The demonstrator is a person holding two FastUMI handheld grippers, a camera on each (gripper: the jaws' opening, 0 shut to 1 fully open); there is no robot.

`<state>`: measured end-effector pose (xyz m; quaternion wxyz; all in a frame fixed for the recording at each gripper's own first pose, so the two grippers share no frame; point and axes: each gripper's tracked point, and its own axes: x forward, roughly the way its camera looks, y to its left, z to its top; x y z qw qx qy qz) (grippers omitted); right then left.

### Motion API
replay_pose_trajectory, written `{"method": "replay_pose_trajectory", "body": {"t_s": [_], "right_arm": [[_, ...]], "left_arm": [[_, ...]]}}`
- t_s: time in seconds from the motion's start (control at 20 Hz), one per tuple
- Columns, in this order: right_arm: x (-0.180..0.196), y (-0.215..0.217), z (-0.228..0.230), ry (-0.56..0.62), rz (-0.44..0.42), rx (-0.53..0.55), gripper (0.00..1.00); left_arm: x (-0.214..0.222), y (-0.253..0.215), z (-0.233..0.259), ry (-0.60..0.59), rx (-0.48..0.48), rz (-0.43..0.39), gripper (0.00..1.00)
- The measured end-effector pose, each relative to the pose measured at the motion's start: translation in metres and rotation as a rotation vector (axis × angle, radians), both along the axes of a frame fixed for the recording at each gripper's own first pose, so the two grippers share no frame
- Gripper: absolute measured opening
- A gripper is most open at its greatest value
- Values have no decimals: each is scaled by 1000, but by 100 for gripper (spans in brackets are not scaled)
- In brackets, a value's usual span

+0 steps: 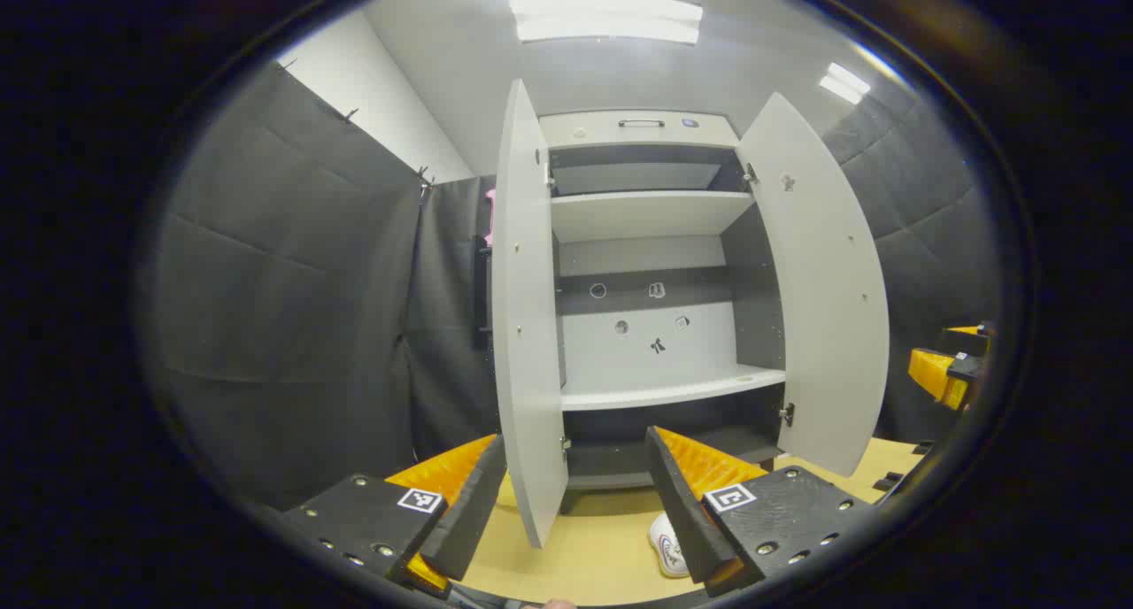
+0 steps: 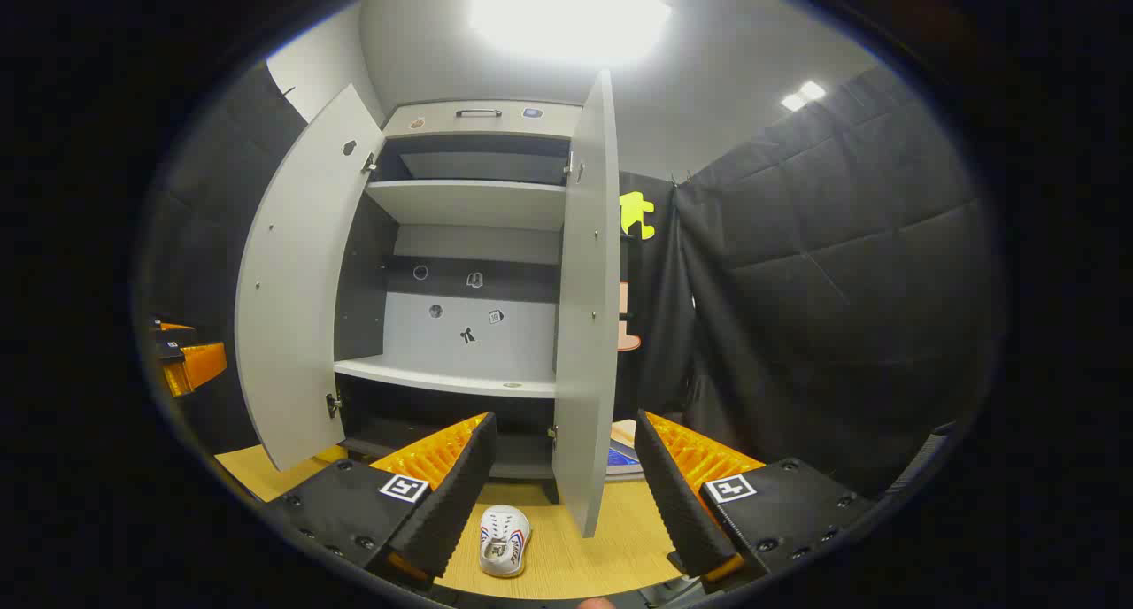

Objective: Grab one shoe with the right hand and put it into the shoe cabinet, grab the other shoe with the left hand and put it into the shoe cabinet; then close the right door with the right hand and the left door with the left hand.

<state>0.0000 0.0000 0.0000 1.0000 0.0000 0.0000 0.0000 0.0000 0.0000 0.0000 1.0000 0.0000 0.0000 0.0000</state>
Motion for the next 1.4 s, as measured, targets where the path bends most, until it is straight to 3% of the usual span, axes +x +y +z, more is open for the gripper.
{"method": "replay_pose_trajectory", "body": {"t_s": [0.05, 0.25, 0.3, 1.05, 1.1, 1.2, 1.35, 1.4], "right_arm": [[-1, 0, 1, 0, 2, -3, 97], [-2, -3, 10, -9, 7, -4, 97], [-2, -3, 11, -11, 7, -3, 98], [6, 5, 12, -9, 20, 8, 97], [8, 7, 13, -11, 22, 7, 97], [15, 13, 13, -11, 38, 5, 97], [31, 30, 5, 11, 78, -3, 96], [38, 36, 1, 19, 92, -9, 97]], "left_arm": [[0, 0, 1, 2, -1, -1, 90], [-1, 5, 5, 10, -8, 8, 91], [-1, 7, 6, 12, -4, 12, 97], [3, 13, 13, -4, -12, 35, 97], [5, 12, 13, -6, -14, 34, 90], [8, 12, 14, -11, -14, 33, 97], [8, 14, 12, -14, -5, 41, 97], [8, 15, 10, -12, -6, 44, 90]]}}
